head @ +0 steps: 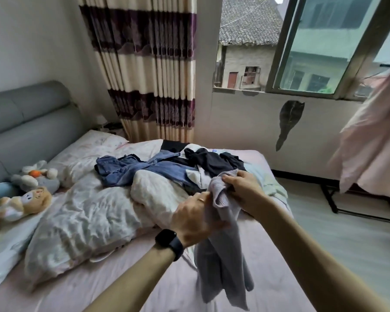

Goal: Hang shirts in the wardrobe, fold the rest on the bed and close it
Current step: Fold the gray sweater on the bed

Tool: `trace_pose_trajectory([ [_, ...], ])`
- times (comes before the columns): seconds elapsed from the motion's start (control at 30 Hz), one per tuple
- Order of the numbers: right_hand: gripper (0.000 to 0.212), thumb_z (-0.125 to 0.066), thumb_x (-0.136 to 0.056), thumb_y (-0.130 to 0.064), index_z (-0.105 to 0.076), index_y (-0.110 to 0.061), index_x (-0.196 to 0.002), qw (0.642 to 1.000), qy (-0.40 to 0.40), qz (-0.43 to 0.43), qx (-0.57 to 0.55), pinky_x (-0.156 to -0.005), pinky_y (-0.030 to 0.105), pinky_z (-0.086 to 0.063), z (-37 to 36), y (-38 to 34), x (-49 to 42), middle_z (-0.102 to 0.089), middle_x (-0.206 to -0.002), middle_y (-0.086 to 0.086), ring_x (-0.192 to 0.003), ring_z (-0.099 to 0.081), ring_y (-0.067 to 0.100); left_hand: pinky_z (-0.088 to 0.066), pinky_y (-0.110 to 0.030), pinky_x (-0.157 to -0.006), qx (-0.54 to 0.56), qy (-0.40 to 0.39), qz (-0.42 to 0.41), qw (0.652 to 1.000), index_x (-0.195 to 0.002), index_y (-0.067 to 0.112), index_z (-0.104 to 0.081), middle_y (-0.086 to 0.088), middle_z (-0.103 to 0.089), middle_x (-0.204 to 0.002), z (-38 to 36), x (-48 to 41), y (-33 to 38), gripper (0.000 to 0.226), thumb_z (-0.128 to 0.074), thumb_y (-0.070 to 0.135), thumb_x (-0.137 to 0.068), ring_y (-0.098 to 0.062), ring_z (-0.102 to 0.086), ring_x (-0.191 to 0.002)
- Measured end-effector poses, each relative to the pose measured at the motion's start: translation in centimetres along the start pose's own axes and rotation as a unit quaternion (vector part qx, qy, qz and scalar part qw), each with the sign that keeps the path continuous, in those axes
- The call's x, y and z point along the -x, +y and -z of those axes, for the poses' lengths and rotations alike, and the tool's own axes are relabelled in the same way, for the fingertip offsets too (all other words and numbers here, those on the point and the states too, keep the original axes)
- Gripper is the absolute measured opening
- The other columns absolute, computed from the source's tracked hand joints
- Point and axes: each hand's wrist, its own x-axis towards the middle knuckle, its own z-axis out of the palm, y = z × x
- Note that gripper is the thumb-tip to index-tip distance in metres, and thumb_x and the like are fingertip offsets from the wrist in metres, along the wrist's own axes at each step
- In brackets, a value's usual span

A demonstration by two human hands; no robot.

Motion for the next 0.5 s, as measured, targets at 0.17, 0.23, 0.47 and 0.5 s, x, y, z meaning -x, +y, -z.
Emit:
trace_pose_trajectory([
  [0.17, 0.015, -0.066, -0.094, -0.005, -0.074, -0.010, -0.082, 0.998, -0.011, -0.014, -0.062, -0.062, 0.032, -0.058, 2.8, -0.1, 1.7, -0.074, -0.083, 0.012, -0.071, -0.071, 0.021, -0.049, -0.030, -0.071, 0.091, 0.040, -0.010, 0.995, -0.100, 0.016, -0.070, -0.004, -0.070, -0.089, 0.1, -2.6, 0.9, 0.024, -0.053, 0.031, -0.092, -0.022, -0.063, -0.084],
  [0.23, 0.011, -0.068, -0.093, -0.009, -0.076, -0.016, -0.088, 0.998, -0.005, -0.004, -0.061, -0.064, 0.031, -0.057, 4.4, 0.2, 2.3, -0.077, -0.093, 0.012, -0.074, -0.073, 0.019, -0.041, -0.015, -0.063, 0.144, 0.048, 0.022, 0.988, -0.093, 0.022, -0.068, 0.008, -0.066, -0.074, 0.8, -3.8, 0.6, 0.016, -0.054, 0.029, -0.091, -0.009, -0.059, -0.072],
  [0.47, 0.133, -0.093, -0.058, -0.056, -0.011, -0.034, -0.160, 0.967, -0.078, 0.053, 0.237, -0.120, 0.041, -0.031, 6.3, 7.0, 4.3, -0.025, -0.162, -0.006, -0.147, -0.029, 0.014, -0.037, -0.032, -0.061, 0.254, 0.044, 0.060, 0.964, -0.067, 0.036, -0.053, 0.014, -0.048, -0.055, 3.8, -9.0, 0.8, 0.036, -0.051, 0.067, -0.086, -0.008, -0.041, -0.057],
  [0.5, 0.144, -0.093, -0.051, -0.061, -0.002, -0.035, -0.160, 0.963, -0.111, 0.057, 0.237, -0.120, 0.040, -0.032, 5.2, 8.0, 4.5, -0.023, -0.163, -0.008, -0.148, -0.028, 0.013, -0.037, -0.030, -0.060, 0.250, 0.056, 0.060, 0.965, -0.066, 0.038, -0.054, 0.016, -0.047, -0.053, 4.2, -9.4, 0.9, 0.036, -0.053, 0.067, -0.089, -0.006, -0.041, -0.056],
])
